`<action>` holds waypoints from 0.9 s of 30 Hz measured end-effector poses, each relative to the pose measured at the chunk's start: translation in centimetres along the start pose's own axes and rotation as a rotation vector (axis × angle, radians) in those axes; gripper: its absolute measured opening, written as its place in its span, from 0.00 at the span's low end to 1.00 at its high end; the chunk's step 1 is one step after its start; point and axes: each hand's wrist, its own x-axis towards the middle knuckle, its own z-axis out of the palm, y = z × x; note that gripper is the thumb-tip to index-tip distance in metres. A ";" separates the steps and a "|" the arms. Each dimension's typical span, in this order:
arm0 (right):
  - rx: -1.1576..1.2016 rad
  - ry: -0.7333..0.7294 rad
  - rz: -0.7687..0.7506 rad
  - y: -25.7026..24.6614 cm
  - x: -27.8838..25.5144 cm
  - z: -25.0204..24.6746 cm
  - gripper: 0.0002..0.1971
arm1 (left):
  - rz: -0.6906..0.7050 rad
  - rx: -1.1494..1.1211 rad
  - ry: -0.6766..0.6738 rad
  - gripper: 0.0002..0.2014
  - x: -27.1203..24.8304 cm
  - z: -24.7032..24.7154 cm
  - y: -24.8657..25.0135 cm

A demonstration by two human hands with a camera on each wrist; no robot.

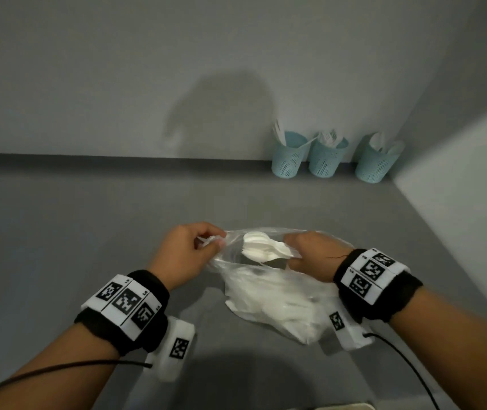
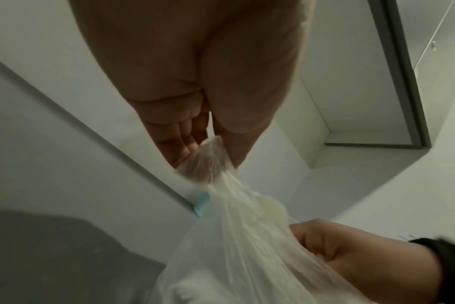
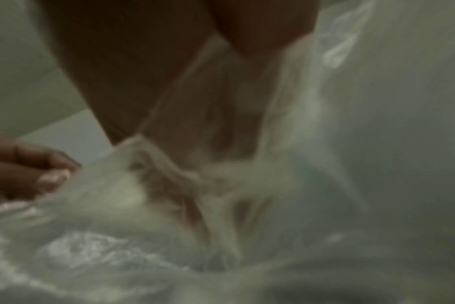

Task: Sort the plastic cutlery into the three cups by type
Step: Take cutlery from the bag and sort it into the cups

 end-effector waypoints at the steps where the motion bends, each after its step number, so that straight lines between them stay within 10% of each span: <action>1: 0.057 0.015 -0.016 0.3 -0.5 -0.5 0.15 | -0.005 -0.042 0.012 0.06 0.1 -0.1 0.0; 11: 0.773 0.234 -0.150 -0.4 -2.4 -5.3 0.08 | 0.018 -0.114 0.006 0.07 0.2 -0.3 4.4; 21: 0.951 0.238 -0.331 -5.1 -2.9 -10.2 0.07 | 0.065 -0.756 -0.288 0.23 2.0 0.9 15.5; 27: 0.926 0.216 -0.284 -5.7 -4.0 -8.8 0.12 | 0.066 -0.810 -0.325 0.16 1.2 1.4 15.0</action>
